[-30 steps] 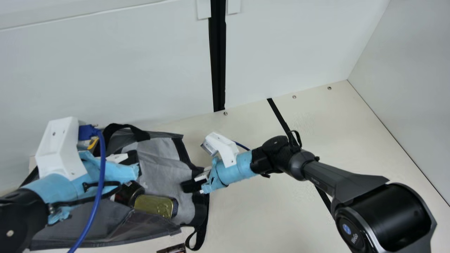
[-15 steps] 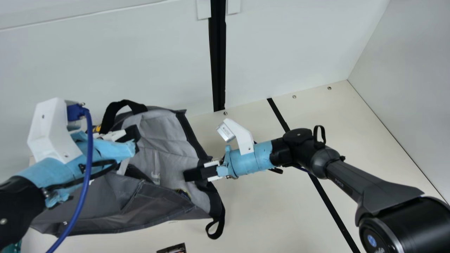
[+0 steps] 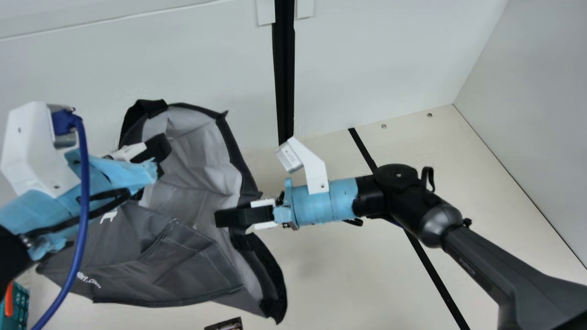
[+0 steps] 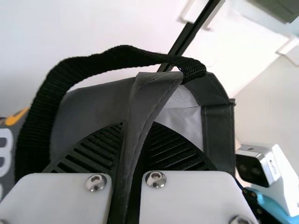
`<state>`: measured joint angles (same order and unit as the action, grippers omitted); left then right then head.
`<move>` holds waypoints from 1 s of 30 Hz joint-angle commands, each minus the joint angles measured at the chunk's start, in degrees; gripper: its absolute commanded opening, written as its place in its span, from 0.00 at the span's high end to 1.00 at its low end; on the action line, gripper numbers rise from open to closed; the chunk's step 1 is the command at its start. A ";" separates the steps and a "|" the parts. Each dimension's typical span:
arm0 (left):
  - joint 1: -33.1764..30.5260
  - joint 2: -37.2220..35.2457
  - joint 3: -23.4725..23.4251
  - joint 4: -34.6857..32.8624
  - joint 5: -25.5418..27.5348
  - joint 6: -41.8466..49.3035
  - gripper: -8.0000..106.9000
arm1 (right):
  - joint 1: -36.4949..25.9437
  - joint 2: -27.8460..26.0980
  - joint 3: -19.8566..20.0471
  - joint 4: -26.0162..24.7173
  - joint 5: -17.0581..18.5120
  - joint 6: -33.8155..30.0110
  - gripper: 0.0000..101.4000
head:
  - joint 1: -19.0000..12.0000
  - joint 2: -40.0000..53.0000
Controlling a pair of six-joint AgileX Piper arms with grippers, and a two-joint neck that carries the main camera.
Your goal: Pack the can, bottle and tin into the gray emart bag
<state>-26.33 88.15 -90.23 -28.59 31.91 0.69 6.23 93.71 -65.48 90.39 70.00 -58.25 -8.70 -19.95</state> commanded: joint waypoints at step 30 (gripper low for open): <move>4.96 -0.73 -24.28 -6.40 29.81 1.66 0.84 | -12.40 -19.21 -12.74 -8.22 -0.10 23.11 1.00 | -1.30 -0.05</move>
<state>-21.41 87.58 -113.19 -34.88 57.77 2.69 -5.77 75.57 -77.84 85.09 70.46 -36.40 -8.70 -19.86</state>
